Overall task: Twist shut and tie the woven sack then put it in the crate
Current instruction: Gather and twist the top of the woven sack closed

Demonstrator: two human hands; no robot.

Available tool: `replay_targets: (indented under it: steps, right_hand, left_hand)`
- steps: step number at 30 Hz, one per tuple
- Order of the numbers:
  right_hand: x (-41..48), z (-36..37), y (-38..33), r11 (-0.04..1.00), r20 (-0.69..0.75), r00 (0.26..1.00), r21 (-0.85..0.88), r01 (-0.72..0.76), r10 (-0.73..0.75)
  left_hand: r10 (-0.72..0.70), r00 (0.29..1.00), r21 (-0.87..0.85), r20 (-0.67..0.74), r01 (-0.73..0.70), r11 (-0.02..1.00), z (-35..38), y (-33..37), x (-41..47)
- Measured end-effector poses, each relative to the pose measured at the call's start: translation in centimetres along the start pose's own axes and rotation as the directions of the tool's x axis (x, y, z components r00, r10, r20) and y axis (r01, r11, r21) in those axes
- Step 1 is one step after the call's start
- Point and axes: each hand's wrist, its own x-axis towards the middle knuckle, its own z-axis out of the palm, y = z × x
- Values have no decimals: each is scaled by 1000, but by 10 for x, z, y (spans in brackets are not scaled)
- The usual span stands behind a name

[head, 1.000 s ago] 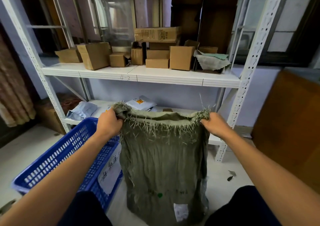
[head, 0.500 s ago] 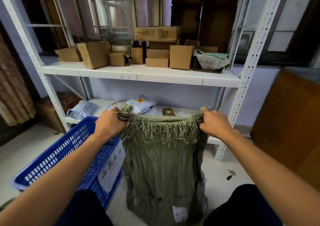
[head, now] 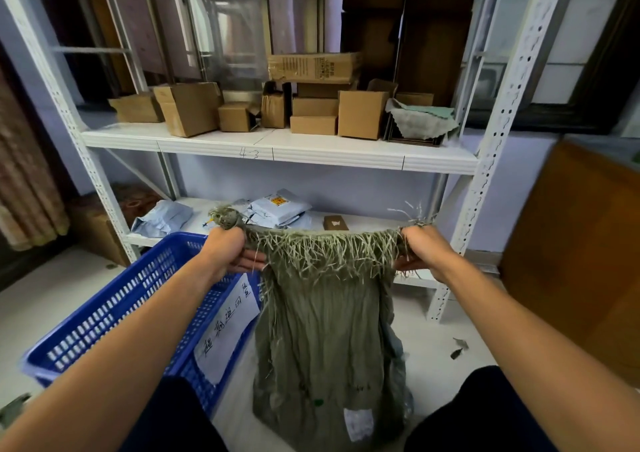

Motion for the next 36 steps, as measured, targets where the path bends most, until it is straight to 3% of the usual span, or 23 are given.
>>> replay_targets:
  steps: [3, 5, 9, 14, 18, 21, 23, 26, 29, 31, 33, 36]
  right_hand:
    - [1, 4, -1, 998, 48, 999, 67, 15, -18]
    - [3, 3, -1, 997, 115, 992, 60, 42, -49]
    - [9, 5, 10, 931, 82, 982, -313, 186, -168]
    - [11, 13, 17, 685, 25, 901, -640, 348, -434]
    - [5, 13, 13, 508, 99, 836, -754, 417, -540]
    - [0, 14, 8, 370, 166, 825, -834, 410, -540]
    - [0, 17, 8, 330, 163, 838, -867, 374, -521]
    - [-3, 19, 8, 361, 123, 872, -876, 320, -474]
    - [-1, 21, 9, 414, 95, 882, -856, 309, -461]
    - [0, 24, 7, 511, 39, 917, -821, 256, -397]
    - [-1, 27, 3, 680, -36, 956, -711, 179, -290]
    - [-3, 29, 0, 959, -27, 998, -280, 40, -49]
  left_hand:
    - [-30, 999, -175, -37, 23, 984, 6, -4, 2]
    - [9, 998, -161, -60, -18, 987, 9, -8, 6]
    - [218, 976, 201, 25, -218, 955, 7, -16, 14]
    - [278, 954, 634, 109, -283, 720, 9, -26, 16]
    - [378, 921, 798, 98, -300, 523, 16, -24, 6]
    - [479, 875, 857, 67, -296, 421, 15, -21, 6]
    - [540, 839, 881, 59, -298, 367, 13, -16, 2]
    - [583, 806, 892, 103, -334, 304, 11, -8, -4]
    - [596, 794, 873, 121, -372, 317, 12, -6, -7]
    - [586, 807, 840, 75, -368, 399, 15, -6, -10]
    - [529, 848, 775, 16, -345, 529, 21, -8, -12]
    - [420, 903, 640, -95, -268, 720, 27, -13, -9]
